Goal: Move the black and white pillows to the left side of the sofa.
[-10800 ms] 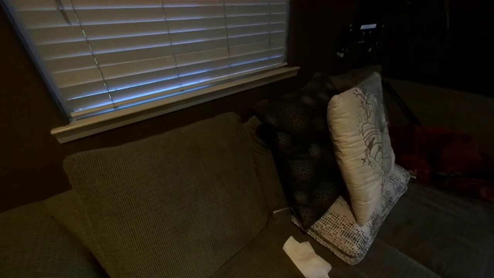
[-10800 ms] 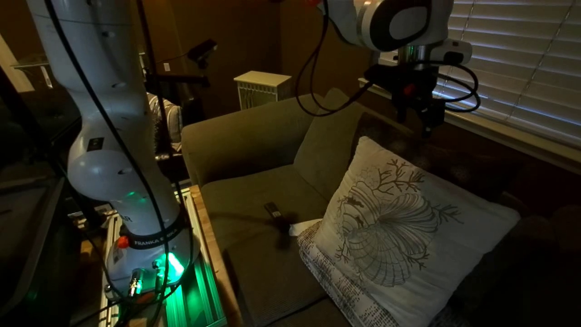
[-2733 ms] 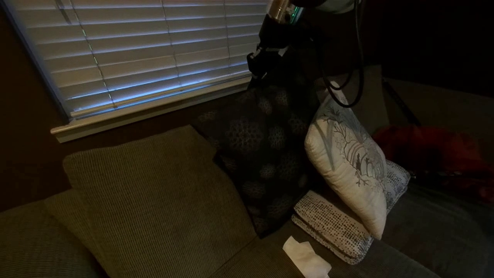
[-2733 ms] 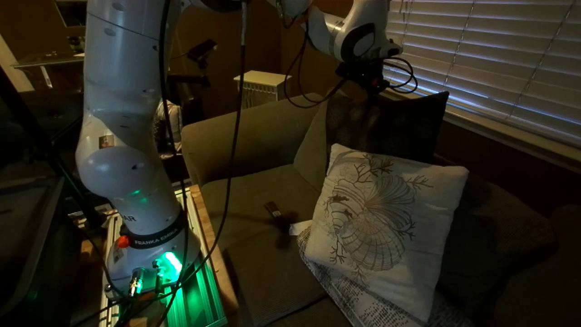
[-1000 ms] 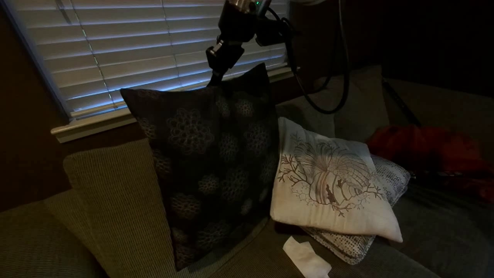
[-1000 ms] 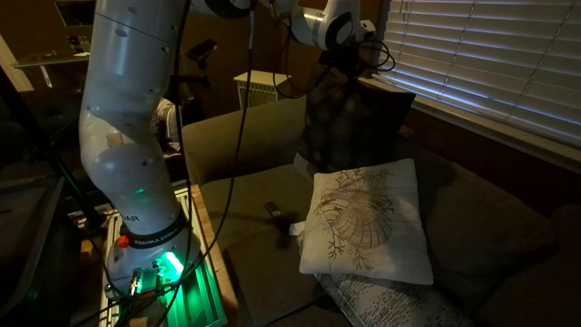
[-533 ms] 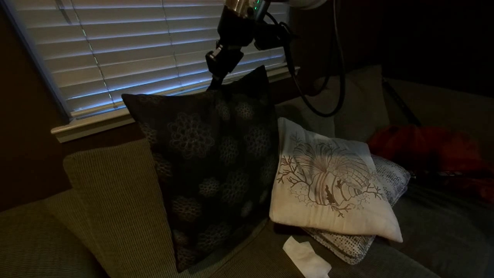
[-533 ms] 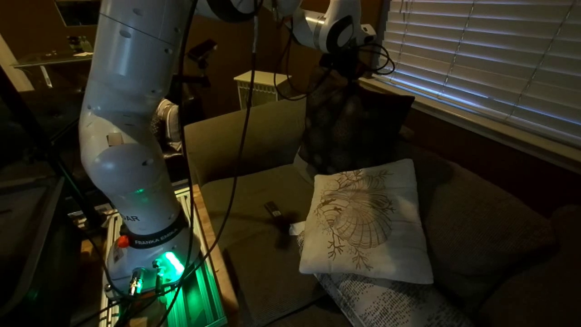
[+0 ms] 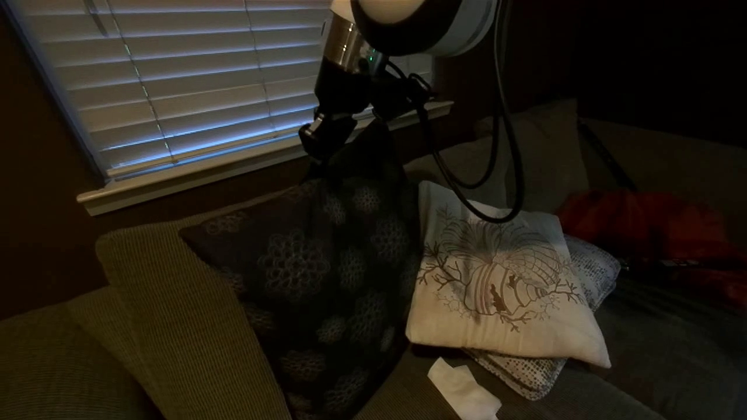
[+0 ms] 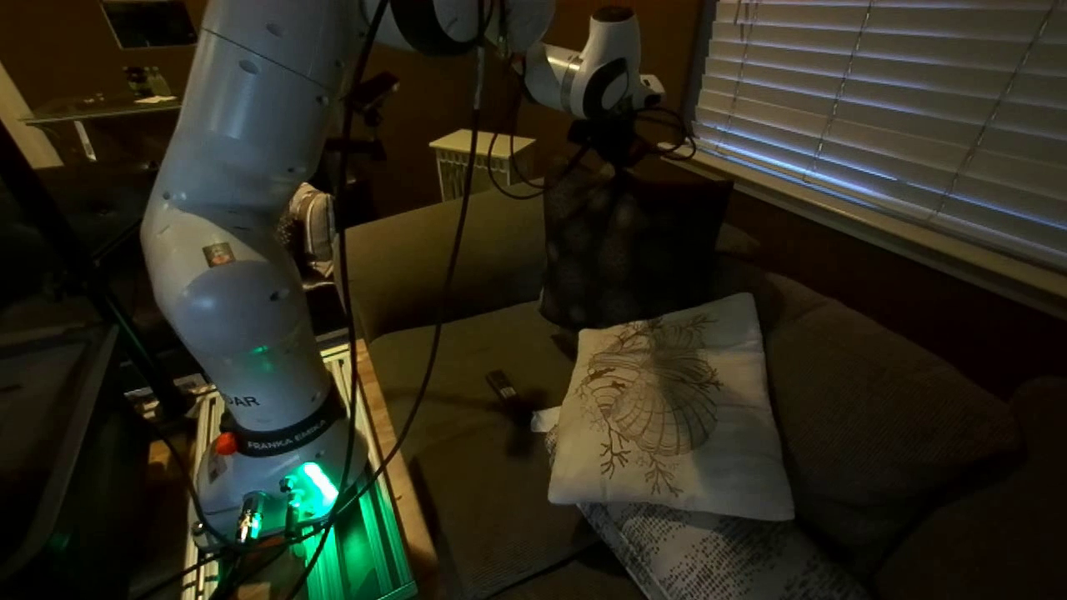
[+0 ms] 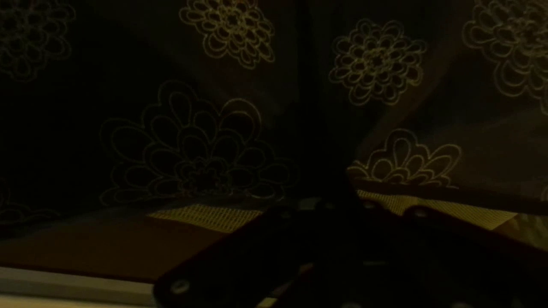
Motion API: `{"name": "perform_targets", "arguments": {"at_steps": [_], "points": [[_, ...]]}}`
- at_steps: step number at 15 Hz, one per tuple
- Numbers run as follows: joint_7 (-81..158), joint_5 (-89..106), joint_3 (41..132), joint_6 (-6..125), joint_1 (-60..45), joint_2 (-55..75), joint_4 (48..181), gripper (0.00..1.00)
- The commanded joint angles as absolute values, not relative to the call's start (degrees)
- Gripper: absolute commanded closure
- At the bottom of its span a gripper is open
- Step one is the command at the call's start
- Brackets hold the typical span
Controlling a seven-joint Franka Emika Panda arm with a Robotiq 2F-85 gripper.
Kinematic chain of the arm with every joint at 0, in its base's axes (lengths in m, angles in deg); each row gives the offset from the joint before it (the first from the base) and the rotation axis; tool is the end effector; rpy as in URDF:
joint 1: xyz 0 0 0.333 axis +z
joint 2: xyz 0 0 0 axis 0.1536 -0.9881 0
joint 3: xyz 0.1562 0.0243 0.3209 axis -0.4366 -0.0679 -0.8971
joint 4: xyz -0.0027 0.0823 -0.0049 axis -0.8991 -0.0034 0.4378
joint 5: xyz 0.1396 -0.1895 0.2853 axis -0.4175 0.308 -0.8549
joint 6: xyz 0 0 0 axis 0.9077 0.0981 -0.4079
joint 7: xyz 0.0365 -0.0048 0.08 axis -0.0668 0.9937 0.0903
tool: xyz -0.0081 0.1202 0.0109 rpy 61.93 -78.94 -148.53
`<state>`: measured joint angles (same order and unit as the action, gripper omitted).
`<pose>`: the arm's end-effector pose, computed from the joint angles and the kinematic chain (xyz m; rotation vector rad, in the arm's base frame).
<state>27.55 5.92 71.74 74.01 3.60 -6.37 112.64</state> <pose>0.6915 0.2635 0.3949 -2.8396 -0.6708 -0.6544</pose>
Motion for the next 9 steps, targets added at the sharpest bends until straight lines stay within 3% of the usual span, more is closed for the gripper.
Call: {"name": "perform_targets", "arguments": {"at_steps": [1,9], "points": [[26.14,5.12,69.72,74.21,3.69,-6.93,111.01,0.99],[25.87,4.61,67.35,75.06,4.27,-7.91,110.02,0.99]]}}
